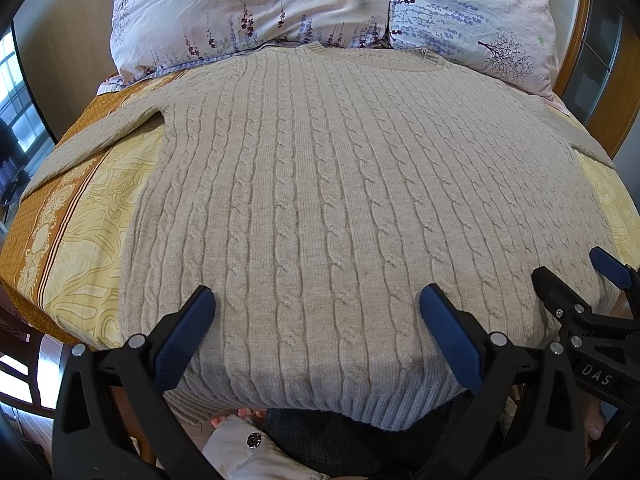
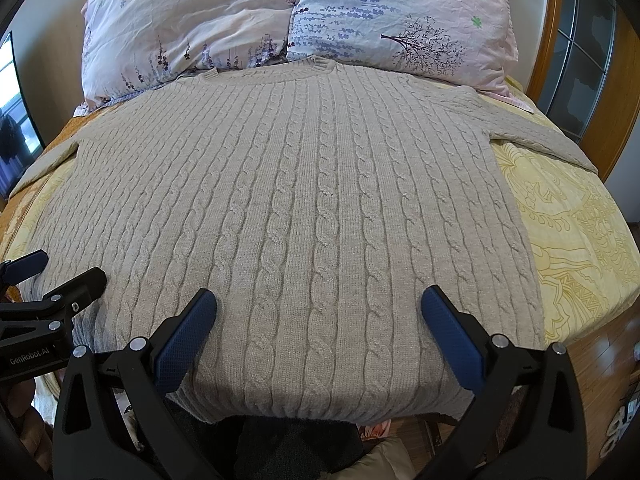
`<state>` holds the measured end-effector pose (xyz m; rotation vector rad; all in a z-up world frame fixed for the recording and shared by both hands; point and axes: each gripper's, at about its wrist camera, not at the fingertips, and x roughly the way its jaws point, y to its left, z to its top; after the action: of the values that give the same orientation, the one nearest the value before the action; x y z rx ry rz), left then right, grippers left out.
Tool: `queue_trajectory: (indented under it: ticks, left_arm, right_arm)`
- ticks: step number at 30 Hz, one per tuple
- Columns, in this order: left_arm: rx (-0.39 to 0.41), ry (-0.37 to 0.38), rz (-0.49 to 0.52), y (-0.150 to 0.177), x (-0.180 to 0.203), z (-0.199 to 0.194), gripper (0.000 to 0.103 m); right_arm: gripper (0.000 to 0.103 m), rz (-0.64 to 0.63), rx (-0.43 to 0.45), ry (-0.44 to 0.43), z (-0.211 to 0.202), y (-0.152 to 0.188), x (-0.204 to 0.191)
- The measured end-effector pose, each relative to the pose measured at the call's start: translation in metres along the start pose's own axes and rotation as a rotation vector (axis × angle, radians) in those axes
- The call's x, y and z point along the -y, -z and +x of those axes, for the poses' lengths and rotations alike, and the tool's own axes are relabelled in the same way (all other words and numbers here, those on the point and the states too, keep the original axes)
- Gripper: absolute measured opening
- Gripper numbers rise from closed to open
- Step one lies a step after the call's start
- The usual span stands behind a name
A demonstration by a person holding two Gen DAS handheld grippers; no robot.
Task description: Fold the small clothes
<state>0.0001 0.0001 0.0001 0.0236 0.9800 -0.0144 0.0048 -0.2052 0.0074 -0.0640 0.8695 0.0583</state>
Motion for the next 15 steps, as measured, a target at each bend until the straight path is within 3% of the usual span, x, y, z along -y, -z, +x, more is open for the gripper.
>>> queue_trajectory:
  ticks: [15]
  left_arm:
    - [-0.026,0.006,0.019,-0.0046,0.0017,0.0038,0.101]
  right_arm:
    - [0.102,-0.045,0.008,-0.042,0.0015,-0.0022,0.0016]
